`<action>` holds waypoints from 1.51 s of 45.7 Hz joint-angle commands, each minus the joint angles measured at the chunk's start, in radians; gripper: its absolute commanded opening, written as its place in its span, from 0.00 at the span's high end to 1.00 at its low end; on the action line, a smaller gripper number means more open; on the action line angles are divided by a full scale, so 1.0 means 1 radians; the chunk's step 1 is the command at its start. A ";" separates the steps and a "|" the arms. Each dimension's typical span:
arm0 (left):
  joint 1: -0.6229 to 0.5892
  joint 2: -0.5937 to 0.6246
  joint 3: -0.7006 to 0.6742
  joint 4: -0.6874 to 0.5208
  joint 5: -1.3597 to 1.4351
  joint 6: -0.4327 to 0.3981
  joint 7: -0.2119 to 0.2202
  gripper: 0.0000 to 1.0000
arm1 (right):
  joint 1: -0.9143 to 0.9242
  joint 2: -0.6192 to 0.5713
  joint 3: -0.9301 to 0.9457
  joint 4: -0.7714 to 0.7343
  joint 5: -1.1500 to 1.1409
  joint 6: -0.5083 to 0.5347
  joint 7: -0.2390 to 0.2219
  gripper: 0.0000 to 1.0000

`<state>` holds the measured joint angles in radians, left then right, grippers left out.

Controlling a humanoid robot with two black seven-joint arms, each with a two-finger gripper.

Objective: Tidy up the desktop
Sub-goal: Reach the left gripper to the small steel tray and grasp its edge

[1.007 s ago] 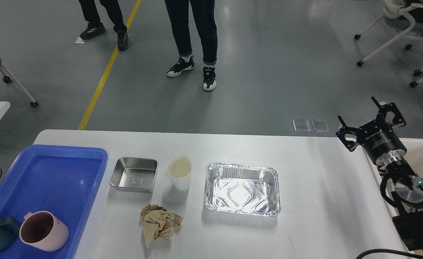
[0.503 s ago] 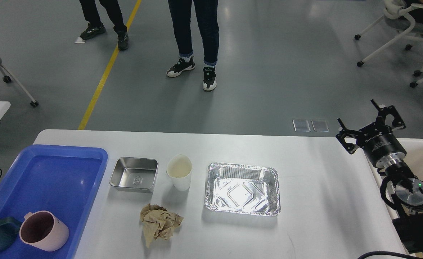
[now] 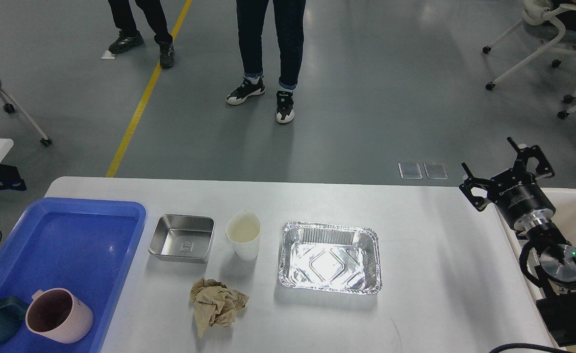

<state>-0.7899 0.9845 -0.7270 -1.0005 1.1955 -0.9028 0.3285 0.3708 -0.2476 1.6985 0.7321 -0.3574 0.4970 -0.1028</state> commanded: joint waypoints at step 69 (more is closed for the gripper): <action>-0.088 -0.687 0.261 0.450 0.067 0.262 0.053 0.09 | -0.058 -0.021 0.006 0.000 0.000 0.023 0.005 0.00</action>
<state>-0.8804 0.3107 -0.4674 -0.5509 1.2586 -0.6487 0.3812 0.3150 -0.2680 1.7043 0.7347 -0.3574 0.5152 -0.0988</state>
